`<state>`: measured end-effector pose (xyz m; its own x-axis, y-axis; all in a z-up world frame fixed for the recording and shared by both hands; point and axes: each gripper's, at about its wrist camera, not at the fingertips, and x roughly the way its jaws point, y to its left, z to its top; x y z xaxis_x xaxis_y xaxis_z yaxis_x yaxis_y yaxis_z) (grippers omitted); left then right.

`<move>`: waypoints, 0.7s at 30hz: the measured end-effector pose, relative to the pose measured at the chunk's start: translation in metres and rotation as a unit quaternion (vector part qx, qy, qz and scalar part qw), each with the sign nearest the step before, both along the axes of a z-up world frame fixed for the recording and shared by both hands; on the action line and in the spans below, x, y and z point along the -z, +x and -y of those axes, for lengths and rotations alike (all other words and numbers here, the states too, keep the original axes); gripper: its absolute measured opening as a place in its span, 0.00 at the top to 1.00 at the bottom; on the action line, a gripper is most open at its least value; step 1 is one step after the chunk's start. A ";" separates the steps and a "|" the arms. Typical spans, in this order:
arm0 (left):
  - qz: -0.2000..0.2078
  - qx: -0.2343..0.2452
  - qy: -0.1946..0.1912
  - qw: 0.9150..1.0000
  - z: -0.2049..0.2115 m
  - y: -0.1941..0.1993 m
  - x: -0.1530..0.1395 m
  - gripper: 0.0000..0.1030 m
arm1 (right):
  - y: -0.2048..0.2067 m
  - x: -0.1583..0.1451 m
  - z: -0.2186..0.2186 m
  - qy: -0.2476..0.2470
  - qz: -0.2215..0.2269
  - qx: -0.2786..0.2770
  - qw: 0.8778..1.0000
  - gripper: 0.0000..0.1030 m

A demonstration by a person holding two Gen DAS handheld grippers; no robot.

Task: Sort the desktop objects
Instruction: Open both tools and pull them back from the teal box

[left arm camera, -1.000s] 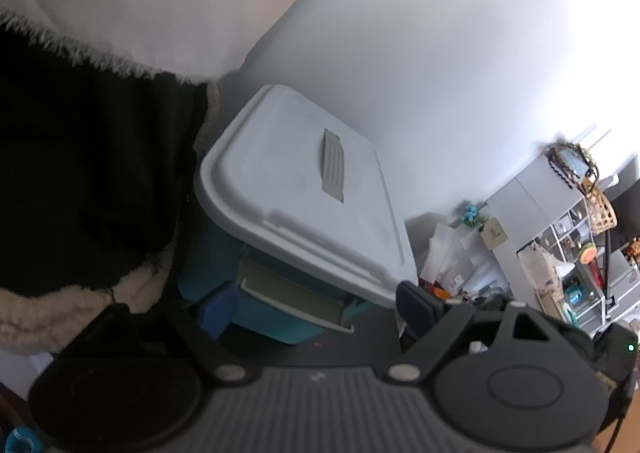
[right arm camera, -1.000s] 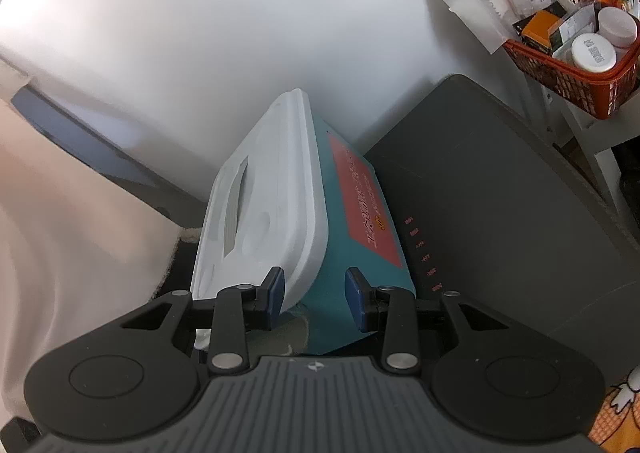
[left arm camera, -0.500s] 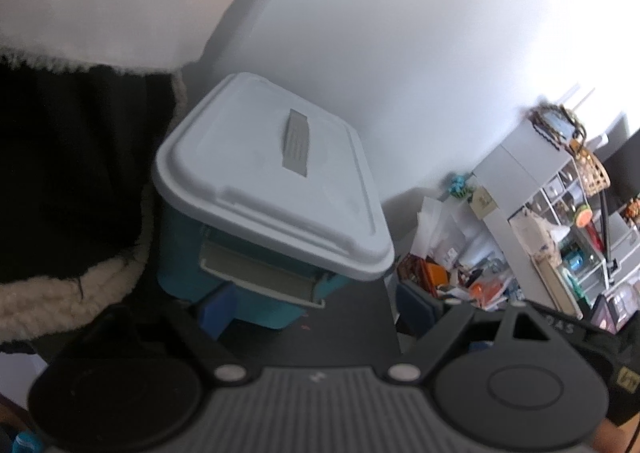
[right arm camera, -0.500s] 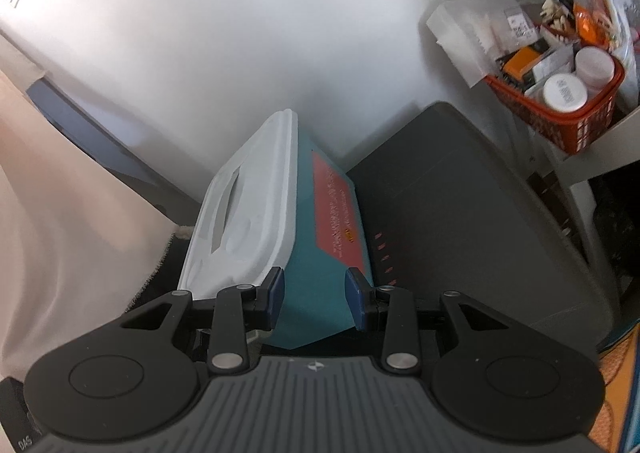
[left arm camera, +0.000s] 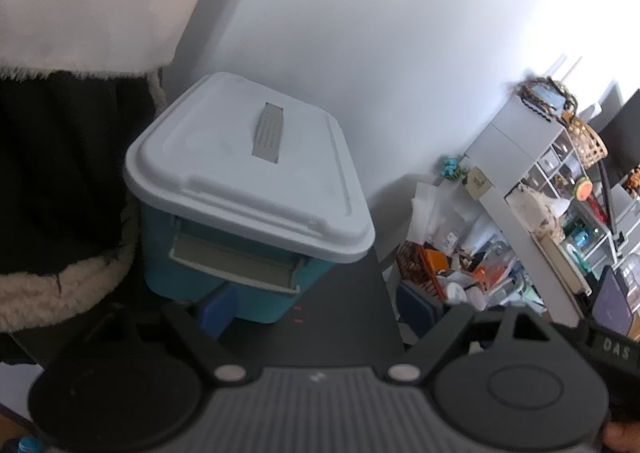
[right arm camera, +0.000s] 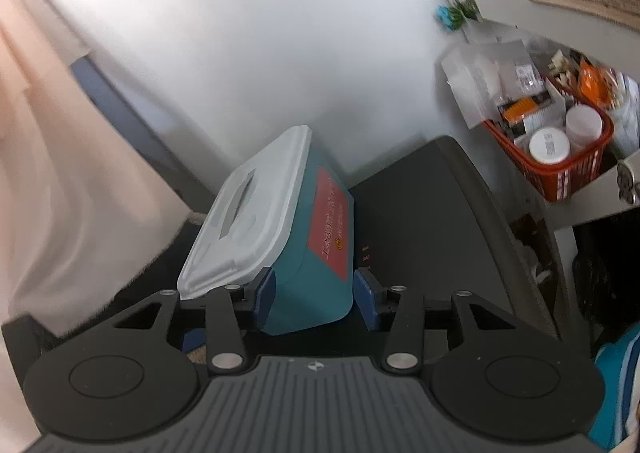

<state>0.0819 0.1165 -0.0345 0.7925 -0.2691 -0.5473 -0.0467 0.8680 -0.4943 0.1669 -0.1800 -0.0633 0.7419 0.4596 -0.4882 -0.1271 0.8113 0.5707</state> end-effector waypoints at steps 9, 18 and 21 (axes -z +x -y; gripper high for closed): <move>-0.006 0.001 0.030 1.000 0.012 0.002 0.006 0.15 | -0.025 0.016 0.010 -0.028 0.063 -0.026 0.997 0.18; -0.021 -0.004 0.060 0.998 0.029 0.013 0.018 0.15 | -0.023 0.036 0.020 -0.046 0.090 -0.008 0.995 0.17; -0.025 -0.001 0.070 0.997 0.035 0.015 0.020 0.15 | -0.017 0.040 0.024 -0.043 0.087 -0.004 0.995 0.16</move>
